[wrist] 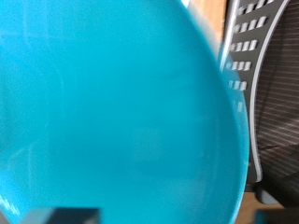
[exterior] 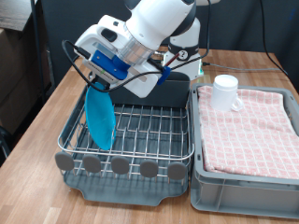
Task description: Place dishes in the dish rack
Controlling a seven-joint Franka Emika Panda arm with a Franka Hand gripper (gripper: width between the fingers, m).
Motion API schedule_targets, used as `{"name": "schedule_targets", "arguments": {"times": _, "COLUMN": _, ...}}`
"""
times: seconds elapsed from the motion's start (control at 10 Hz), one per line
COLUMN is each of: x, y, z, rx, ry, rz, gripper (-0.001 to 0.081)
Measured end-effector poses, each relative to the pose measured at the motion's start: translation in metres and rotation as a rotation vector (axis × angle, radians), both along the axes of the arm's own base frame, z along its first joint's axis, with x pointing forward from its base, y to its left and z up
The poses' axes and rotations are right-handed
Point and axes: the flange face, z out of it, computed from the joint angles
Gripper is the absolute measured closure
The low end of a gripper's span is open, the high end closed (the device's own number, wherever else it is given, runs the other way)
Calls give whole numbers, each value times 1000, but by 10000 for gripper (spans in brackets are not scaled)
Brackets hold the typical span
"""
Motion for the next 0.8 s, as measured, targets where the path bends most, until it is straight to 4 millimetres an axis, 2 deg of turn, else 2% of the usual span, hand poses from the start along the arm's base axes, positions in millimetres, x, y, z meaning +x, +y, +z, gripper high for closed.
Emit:
{"name": "schedule_targets", "arguments": {"times": 0.1, "x": 1, "y": 1, "z": 1, "rx": 29, "ry": 9, "rz": 0, "gripper": 405}}
{"name": "schedule_targets", "arguments": {"times": 0.2, "x": 3, "y": 2, "z": 4, "rx": 52, "ry": 16, "rz": 3, "gripper": 405}}
{"name": "schedule_targets", "arguments": {"times": 0.4, "x": 8, "y": 4, "z": 15, "rx": 102, "ry": 17, "rz": -1, "gripper": 77}}
{"name": "schedule_targets", "arguments": {"times": 0.5, "x": 10, "y": 4, "z": 25, "rx": 132, "ry": 11, "rz": 1, "gripper": 77}}
{"name": "schedule_targets", "arguments": {"times": 0.6, "x": 11, "y": 3, "z": 36, "rx": 154, "ry": 3, "rz": 1, "gripper": 22}}
{"name": "schedule_targets", "arguments": {"times": 0.8, "x": 13, "y": 2, "z": 64, "rx": 166, "ry": -12, "rz": 19, "gripper": 7}}
